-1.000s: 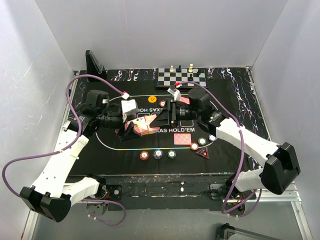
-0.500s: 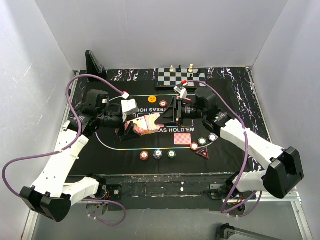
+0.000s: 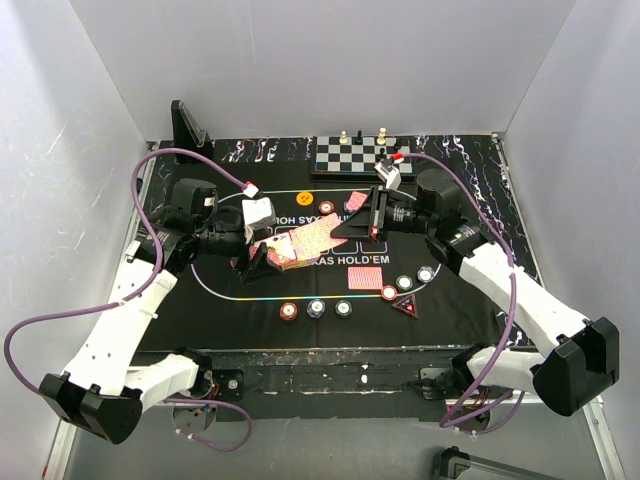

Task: Distribute texas hold em gaming equipment

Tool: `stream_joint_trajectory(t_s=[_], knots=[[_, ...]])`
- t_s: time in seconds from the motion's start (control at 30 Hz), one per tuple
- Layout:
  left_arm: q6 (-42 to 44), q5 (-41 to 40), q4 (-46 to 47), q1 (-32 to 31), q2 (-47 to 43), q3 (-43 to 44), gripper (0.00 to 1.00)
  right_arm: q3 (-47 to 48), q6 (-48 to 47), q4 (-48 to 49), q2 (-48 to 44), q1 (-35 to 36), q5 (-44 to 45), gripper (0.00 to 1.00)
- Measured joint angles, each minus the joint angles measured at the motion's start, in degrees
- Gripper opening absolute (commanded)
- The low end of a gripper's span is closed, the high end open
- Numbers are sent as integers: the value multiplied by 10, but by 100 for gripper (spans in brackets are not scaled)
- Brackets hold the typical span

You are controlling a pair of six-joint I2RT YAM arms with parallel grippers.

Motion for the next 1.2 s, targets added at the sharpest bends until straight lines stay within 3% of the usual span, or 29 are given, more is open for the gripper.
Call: stream_joint_trajectory(t_s=[0.23,0.53,0.8,0.93,1.2], knots=[[0,1,0,0,0,1,0,0,-9,-39,-21,-52,-11,1],[0,4,0,0,0,3,0,0,-29,-60,-4,-177,-21,1],[0,4,0,0,0,3,0,26,-73,-59,192,-224,0,1],[-1,4,0,0,0,3,0,95,-93,-73,309,-240,34,1],[-1,4,0,0,-4,3,0,247,-105,-72,431,-245,101,1]])
